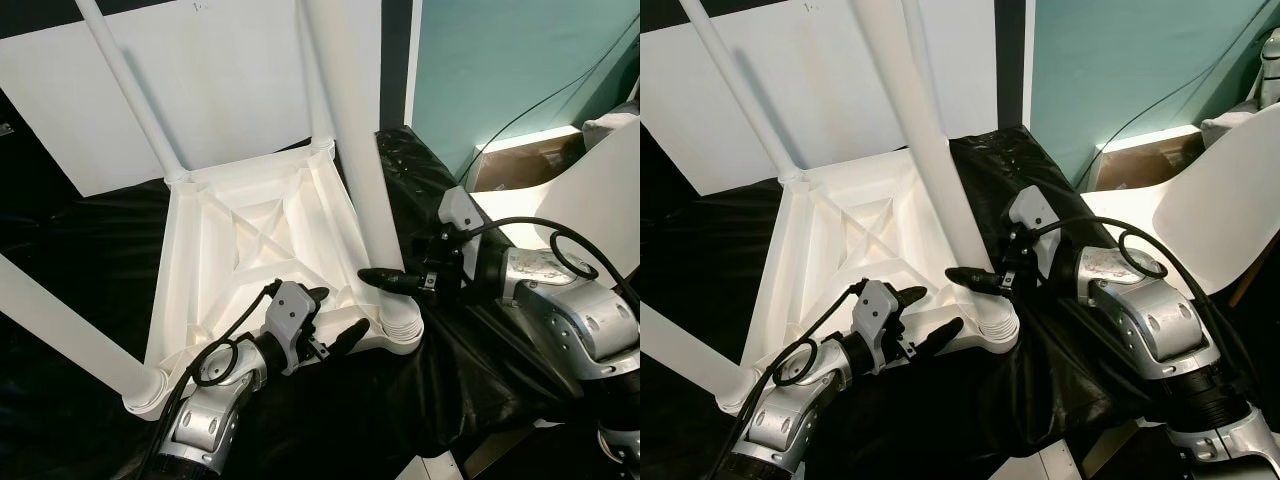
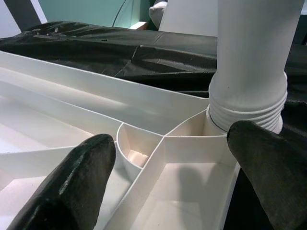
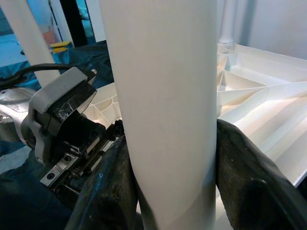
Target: Building children table
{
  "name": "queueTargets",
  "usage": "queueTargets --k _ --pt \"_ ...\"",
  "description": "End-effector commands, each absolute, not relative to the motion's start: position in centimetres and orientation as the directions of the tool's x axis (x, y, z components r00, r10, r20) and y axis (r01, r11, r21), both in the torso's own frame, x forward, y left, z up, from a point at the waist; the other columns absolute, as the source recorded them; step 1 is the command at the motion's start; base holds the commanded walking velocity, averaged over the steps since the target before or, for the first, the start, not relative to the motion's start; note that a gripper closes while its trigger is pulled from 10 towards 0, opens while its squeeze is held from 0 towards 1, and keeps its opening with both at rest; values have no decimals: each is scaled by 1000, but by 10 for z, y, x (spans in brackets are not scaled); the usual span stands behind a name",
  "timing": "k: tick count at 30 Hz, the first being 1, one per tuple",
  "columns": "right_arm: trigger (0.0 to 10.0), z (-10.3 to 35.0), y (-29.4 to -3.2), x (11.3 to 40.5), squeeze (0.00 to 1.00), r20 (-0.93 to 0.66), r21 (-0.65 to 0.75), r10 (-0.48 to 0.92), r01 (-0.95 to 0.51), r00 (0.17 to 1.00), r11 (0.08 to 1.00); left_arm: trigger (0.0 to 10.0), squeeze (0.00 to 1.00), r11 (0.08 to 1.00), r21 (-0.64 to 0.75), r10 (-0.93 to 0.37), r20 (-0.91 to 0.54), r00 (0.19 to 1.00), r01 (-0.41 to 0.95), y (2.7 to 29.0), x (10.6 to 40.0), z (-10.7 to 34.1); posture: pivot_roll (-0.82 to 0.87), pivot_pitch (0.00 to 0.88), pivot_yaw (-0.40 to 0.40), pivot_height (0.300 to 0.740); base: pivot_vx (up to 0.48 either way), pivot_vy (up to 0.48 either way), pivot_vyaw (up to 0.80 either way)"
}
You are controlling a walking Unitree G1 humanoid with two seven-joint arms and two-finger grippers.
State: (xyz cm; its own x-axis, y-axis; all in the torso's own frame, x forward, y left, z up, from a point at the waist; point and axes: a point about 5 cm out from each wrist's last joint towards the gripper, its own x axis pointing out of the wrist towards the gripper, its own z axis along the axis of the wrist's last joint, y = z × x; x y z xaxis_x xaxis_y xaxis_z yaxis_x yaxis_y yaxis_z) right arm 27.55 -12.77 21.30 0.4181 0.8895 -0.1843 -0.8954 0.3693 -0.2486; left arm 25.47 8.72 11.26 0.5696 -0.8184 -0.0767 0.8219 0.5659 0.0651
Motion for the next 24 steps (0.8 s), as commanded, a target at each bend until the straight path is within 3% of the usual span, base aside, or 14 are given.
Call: queueTargets --k 1,13,19,24 --pt "10000 208 -130 277 0 -233 -262 875 -894 425 364 10000 0 586 66 -803 -87 590 807 88 256 108 -118 0 98 740 0 0 0" --pt "10000 210 -131 273 0 -228 -337 899 -897 373 286 10000 0 603 71 -790 -86 607 795 89 256 108 -112 0 95 740 0 0 0" --pt "10000 211 -132 257 0 -236 -372 928 -909 287 187 10000 0 606 73 -788 -85 610 792 90 255 107 -120 0 101 740 0 0 0" --pt "10000 204 -135 252 0 -240 -354 930 -917 280 185 10000 0 608 76 -786 -85 613 790 90 255 107 -121 0 104 740 0 0 0"
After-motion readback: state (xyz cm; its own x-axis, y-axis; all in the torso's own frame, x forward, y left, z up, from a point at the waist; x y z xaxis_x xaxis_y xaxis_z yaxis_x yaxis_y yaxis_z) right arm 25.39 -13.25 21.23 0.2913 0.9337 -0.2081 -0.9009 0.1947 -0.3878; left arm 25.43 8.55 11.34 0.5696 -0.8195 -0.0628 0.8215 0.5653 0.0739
